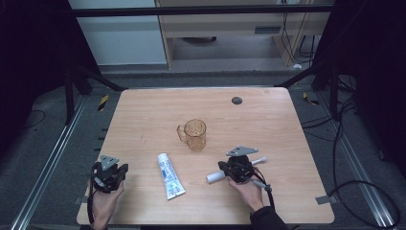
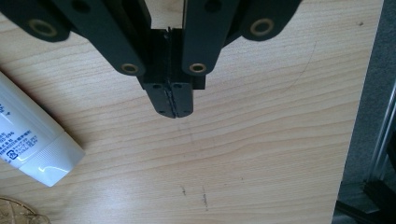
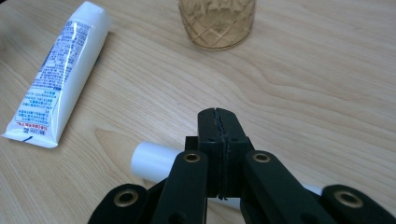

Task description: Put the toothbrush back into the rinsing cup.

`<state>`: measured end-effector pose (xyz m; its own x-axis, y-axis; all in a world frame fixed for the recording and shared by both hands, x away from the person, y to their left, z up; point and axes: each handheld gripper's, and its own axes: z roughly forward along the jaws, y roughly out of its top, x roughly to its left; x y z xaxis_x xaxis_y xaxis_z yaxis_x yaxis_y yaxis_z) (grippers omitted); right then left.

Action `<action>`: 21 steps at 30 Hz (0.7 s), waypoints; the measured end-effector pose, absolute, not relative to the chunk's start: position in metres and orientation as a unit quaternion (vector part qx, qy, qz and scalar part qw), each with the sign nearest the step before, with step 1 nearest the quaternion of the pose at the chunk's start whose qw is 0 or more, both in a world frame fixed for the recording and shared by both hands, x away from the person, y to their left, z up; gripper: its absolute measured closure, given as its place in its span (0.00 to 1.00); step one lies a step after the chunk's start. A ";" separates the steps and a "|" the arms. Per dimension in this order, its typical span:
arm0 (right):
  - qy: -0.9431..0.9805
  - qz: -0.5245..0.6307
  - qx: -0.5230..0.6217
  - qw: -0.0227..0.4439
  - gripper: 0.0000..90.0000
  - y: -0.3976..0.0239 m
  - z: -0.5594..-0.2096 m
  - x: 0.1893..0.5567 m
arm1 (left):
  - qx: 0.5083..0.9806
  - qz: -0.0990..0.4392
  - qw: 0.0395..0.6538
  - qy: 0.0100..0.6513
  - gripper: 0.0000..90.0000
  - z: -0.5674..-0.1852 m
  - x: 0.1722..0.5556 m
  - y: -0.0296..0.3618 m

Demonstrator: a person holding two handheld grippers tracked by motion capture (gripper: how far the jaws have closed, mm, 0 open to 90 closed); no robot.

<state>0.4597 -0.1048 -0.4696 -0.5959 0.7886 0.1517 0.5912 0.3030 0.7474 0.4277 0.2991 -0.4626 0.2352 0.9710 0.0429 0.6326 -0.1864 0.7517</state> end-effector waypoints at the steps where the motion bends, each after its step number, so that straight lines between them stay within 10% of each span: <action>1: 0.801 0.398 0.431 0.122 1.00 -0.101 -0.471 0.461 | 0.721 0.271 0.312 0.556 0.99 -0.463 0.428 0.299; 21: 0.823 0.364 0.419 0.115 0.99 -0.089 -0.485 0.457 | 0.720 0.271 0.313 0.557 0.99 -0.462 0.428 0.301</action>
